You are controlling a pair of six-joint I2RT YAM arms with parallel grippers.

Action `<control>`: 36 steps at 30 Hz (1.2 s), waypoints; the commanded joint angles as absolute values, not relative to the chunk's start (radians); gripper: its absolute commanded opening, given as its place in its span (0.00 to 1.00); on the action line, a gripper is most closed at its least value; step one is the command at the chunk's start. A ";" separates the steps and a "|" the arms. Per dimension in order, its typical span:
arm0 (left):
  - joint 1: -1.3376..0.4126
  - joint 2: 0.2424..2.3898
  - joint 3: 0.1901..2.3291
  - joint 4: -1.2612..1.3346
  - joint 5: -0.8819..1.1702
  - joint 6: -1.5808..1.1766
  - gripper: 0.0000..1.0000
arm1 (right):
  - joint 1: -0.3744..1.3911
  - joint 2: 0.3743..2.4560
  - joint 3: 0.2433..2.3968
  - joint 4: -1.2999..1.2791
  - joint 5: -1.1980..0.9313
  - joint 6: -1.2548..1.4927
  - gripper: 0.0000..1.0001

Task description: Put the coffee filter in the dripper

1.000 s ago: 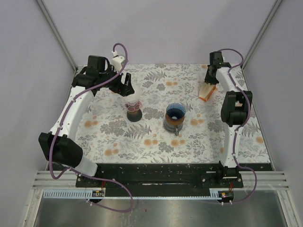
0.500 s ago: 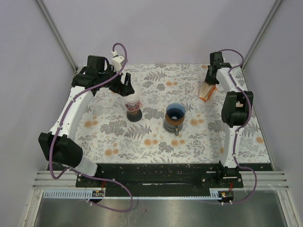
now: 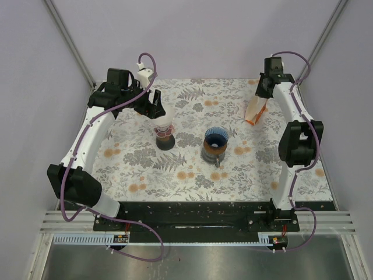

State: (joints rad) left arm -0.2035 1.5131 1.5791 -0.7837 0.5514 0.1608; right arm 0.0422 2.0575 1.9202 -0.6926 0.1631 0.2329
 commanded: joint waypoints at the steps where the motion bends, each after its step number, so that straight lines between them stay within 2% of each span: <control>1: -0.198 1.463 1.601 -0.747 0.577 0.172 0.86 | 0.071 1.933 1.885 -0.686 0.144 0.226 0.00; 8: -0.195 1.456 1.611 -0.759 0.535 0.186 0.86 | 0.155 1.781 1.809 -0.701 0.130 0.149 0.00; 12: -0.193 1.442 1.615 -0.762 0.554 0.184 0.86 | 0.219 1.700 1.775 -0.713 0.040 0.025 0.00; 17: -0.190 1.434 1.650 -0.779 0.552 0.183 0.86 | 0.374 1.541 1.654 -0.651 0.005 -0.295 0.00; 24: -0.190 1.442 1.732 -0.821 0.606 0.164 0.86 | 0.549 1.287 1.464 -0.583 -0.189 -0.759 0.00; 31: -0.204 1.476 1.865 -0.893 0.669 0.106 0.87 | 0.719 1.180 1.347 -0.590 -0.135 -1.170 0.00; 36: -0.317 1.485 1.939 -0.942 0.614 0.121 0.91 | 0.846 1.186 1.344 -0.678 -0.072 -1.463 0.00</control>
State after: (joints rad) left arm -0.2310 1.4750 1.8587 -0.9051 0.6128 0.1230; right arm 0.7620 1.1797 1.3529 -0.6331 -0.1299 -1.1423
